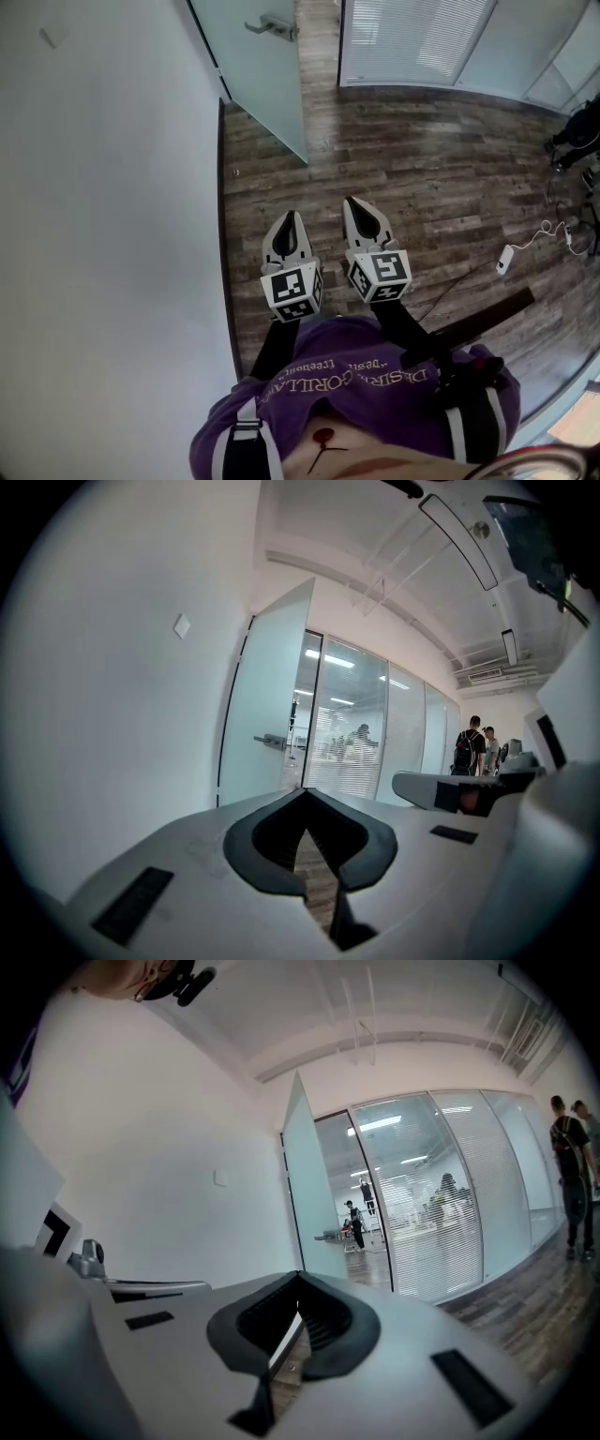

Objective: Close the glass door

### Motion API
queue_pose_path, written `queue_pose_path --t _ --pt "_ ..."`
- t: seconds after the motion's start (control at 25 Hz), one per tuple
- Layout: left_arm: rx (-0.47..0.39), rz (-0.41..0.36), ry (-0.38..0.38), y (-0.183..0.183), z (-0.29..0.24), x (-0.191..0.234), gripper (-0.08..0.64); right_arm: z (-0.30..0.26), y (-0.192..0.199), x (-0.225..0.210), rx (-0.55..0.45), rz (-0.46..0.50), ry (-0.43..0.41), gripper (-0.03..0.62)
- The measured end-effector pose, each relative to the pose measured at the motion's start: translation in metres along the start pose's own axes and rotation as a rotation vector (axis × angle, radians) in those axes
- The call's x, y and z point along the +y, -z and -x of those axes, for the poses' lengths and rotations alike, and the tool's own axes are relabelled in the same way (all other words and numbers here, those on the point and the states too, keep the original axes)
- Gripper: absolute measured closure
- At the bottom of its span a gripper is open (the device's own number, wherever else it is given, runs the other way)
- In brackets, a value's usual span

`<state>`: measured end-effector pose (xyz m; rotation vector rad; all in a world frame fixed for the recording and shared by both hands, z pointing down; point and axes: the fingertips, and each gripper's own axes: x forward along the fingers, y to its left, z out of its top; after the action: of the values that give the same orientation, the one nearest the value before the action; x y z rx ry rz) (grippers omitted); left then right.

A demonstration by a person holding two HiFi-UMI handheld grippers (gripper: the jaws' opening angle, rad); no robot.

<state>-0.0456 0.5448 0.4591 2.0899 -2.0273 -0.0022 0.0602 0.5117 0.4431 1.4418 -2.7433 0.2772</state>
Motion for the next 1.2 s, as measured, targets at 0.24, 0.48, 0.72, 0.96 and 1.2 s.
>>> queue_pose_path --t 0.24,0.48,0.72,0.96,1.2 --pt "0.005 -0.005 0.016 -0.008 -0.029 0.032 0.560 -0.040 -0.002 0.005 -0.009 -0.012 0.030 0.595" --pt "0.014 0.001 0.029 -0.005 -0.045 0.056 0.560 -0.062 0.005 0.014 -0.007 -0.009 0.051 0.595" --pt "0.018 0.013 0.036 -0.001 -0.060 0.060 0.560 -0.075 0.006 0.006 -0.001 -0.001 0.067 0.595" --pt "0.016 0.025 0.016 -0.005 -0.098 0.065 0.560 -0.114 0.001 -0.010 0.008 0.003 0.035 0.595" --pt "0.002 0.022 0.001 -0.019 -0.150 0.060 0.560 -0.159 -0.013 -0.040 0.000 0.006 0.008 0.595"
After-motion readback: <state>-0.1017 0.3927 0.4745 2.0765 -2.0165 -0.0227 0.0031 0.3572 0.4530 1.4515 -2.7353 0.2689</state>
